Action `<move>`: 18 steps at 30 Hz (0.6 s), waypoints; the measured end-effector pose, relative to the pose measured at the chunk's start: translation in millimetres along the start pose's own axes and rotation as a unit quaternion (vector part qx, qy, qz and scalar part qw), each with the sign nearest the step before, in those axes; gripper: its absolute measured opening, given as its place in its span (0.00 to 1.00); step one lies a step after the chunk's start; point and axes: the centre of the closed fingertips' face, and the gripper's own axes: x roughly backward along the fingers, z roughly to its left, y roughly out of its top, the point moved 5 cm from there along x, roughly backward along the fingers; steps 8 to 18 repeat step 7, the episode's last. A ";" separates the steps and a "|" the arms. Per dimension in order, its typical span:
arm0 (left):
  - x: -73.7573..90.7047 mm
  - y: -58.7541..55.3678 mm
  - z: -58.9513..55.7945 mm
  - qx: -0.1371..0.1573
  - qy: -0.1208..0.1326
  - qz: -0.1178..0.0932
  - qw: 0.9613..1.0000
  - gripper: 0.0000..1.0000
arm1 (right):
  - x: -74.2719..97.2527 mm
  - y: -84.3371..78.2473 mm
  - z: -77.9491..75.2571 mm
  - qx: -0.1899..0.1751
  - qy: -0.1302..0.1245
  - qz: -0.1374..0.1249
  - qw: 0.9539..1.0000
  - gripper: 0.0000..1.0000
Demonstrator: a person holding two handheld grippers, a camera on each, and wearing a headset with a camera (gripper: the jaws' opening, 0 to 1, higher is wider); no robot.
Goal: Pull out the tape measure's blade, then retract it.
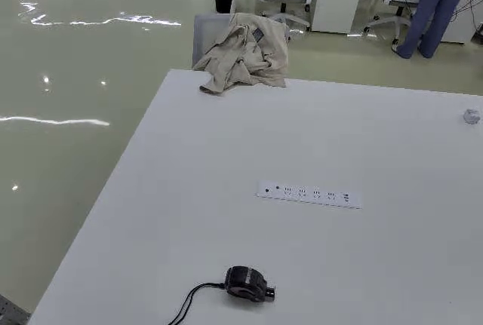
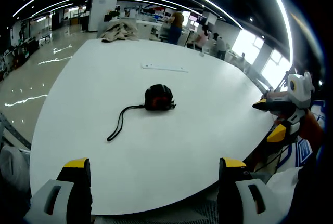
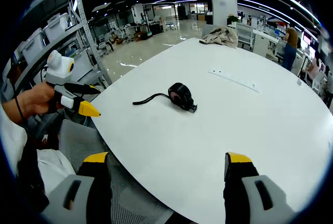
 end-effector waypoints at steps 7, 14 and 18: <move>-1.2 1.0 -0.6 0.005 0.001 -0.004 1.000 1.00 | 0.9 -0.2 -1.4 -0.001 -0.002 0.001 1.000 0.93; -1.2 1.0 -0.6 0.005 0.001 -0.004 1.000 1.00 | 0.9 -0.2 -1.4 -0.001 -0.002 0.001 1.000 0.93; -1.2 1.0 -0.6 0.005 0.001 -0.004 1.000 1.00 | 0.9 -0.2 -1.4 -0.001 -0.002 0.001 1.000 0.93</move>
